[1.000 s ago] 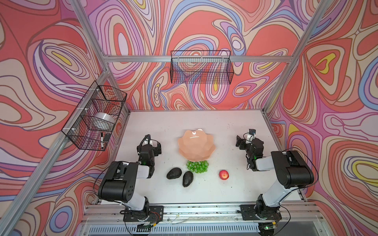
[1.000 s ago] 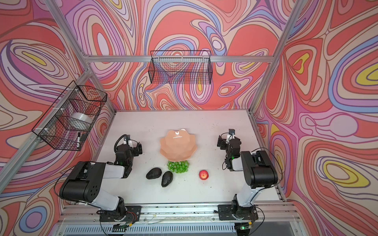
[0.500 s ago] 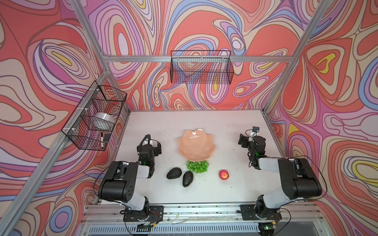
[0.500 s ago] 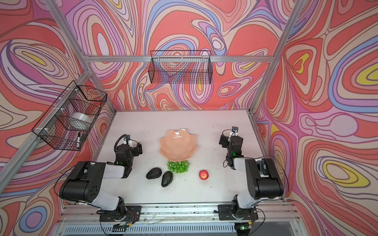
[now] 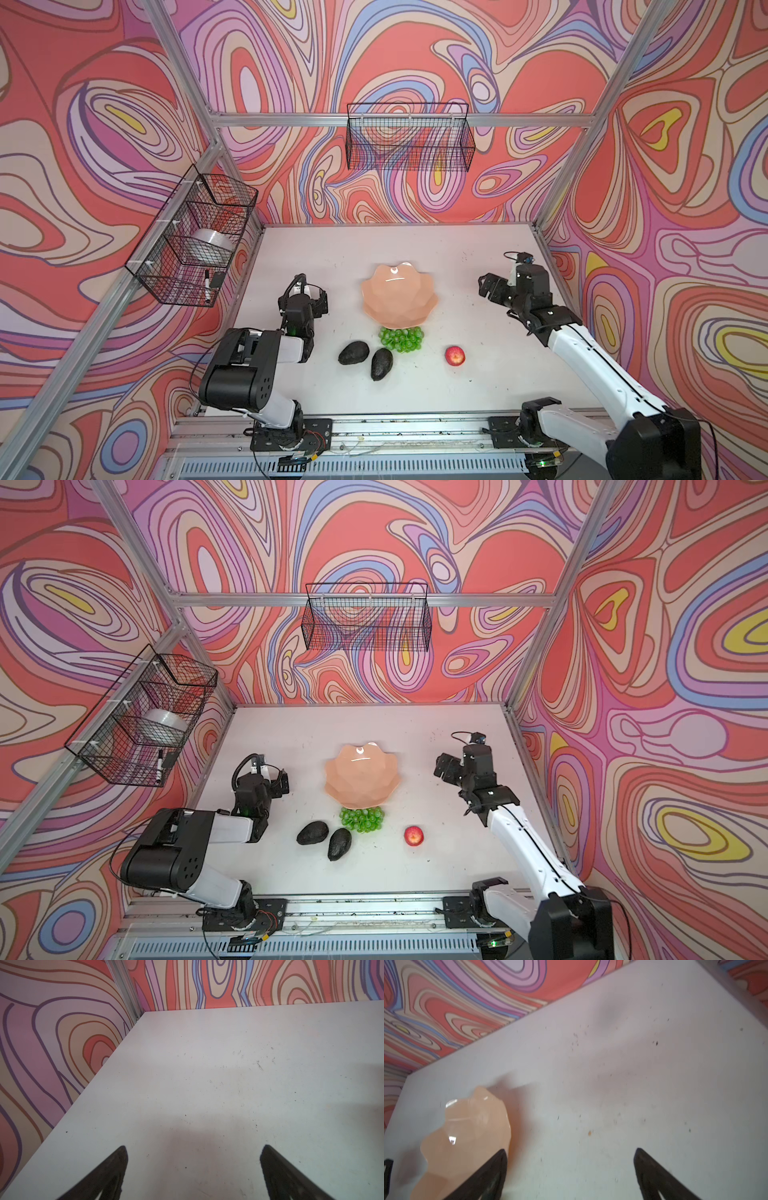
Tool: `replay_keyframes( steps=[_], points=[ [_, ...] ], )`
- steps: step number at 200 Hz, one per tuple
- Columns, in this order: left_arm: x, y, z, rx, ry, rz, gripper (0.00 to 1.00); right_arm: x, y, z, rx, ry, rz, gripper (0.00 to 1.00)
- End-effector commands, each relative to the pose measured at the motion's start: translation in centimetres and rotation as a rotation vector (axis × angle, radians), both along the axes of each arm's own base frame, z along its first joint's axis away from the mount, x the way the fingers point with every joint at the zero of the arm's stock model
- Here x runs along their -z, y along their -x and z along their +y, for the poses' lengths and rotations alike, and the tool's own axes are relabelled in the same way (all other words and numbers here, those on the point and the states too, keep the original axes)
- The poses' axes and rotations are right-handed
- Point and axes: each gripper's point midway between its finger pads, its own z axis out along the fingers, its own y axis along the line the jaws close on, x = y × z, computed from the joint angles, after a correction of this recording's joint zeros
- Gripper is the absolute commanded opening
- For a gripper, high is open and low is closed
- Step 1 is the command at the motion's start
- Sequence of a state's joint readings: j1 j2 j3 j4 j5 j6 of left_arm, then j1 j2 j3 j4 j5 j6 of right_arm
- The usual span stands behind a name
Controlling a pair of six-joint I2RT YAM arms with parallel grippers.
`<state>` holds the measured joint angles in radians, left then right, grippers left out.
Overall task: Place and organize the fake fruits in the fruit bowl
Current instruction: 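Reach the right gripper to the red apple and close on it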
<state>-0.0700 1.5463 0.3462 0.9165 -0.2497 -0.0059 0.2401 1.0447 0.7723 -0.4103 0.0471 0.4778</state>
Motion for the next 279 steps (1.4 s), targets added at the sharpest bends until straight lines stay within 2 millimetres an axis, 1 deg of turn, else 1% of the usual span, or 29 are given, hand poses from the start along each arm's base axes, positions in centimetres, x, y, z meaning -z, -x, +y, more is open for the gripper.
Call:
replay_keyframes(
  steps=[1, 22, 34, 48, 67, 102, 121, 134, 160, 178, 200, 211, 225, 245, 259, 279],
  points=[
    [-0.8, -0.6, 0.1, -0.006, 0.017, -0.031, 1.00, 2.9, 6.3, 0.7, 0.027, 0.012, 0.222, 0.97],
    [-0.8, -0.6, 0.1, -0.006, 0.015, -0.031, 1.00, 4.4, 9.4, 2.1, -0.012, 0.014, 0.329, 0.93],
    [-0.8, -0.6, 0.2, -0.007, 0.017, -0.031, 1.00, 5.2, 10.6, 2.9, -0.032, 0.026, 0.376, 0.92],
    [-0.8, -0.6, 0.2, -0.008, 0.016, -0.031, 1.00, 6.1, 11.5, 4.1, -0.055, 0.045, 0.412, 0.91],
    [-0.8, -0.6, 0.2, -0.009, 0.017, -0.032, 1.00, 7.2, 11.9, 5.8, -0.082, 0.067, 0.430, 0.91],
    [-0.9, -0.6, 0.1, -0.006, 0.017, -0.033, 1.00, 9.6, 12.2, 10.0, -0.138, 0.128, 0.460, 0.92],
    [-0.9, -0.6, 0.1, -0.007, 0.017, -0.033, 1.00, 11.2, 12.2, 11.3, -0.143, 0.106, 0.492, 0.91],
    [-0.9, -0.6, 0.1, -0.006, 0.016, -0.033, 1.00, 12.0, 12.2, 11.3, -0.124, 0.108, 0.500, 0.90],
    [-0.8, -0.6, 0.1, -0.007, 0.017, -0.031, 1.00, 12.9, 12.0, 10.2, -0.076, 0.160, 0.497, 0.90],
    [-0.8, -0.6, 0.1, -0.006, 0.017, -0.030, 1.00, 13.4, 11.8, 10.2, -0.065, 0.160, 0.495, 0.89],
    [-0.9, -0.6, 0.1, -0.007, 0.017, -0.032, 1.00, 14.4, 11.7, 10.1, -0.048, 0.180, 0.505, 0.84],
    [-0.8, -0.6, 0.2, -0.008, 0.016, -0.032, 1.00, 14.6, 11.6, 9.9, -0.033, 0.187, 0.504, 0.78],
    [-0.9, -0.6, 0.1, -0.006, 0.016, -0.033, 1.00, 14.4, 11.3, 10.0, -0.033, 0.187, 0.493, 0.72],
    [-0.8, -0.6, 0.2, -0.006, 0.016, -0.031, 1.00, 13.7, 11.1, 9.6, -0.025, 0.210, 0.476, 0.65],
    [-0.8, -0.6, 0.2, -0.007, 0.016, -0.030, 1.00, 12.6, 10.7, 9.2, -0.021, 0.230, 0.447, 0.59],
    [-0.8, -0.6, 0.2, -0.008, 0.016, -0.031, 1.00, 9.9, 9.7, 8.9, -0.025, 0.260, 0.382, 0.54]
  ],
)
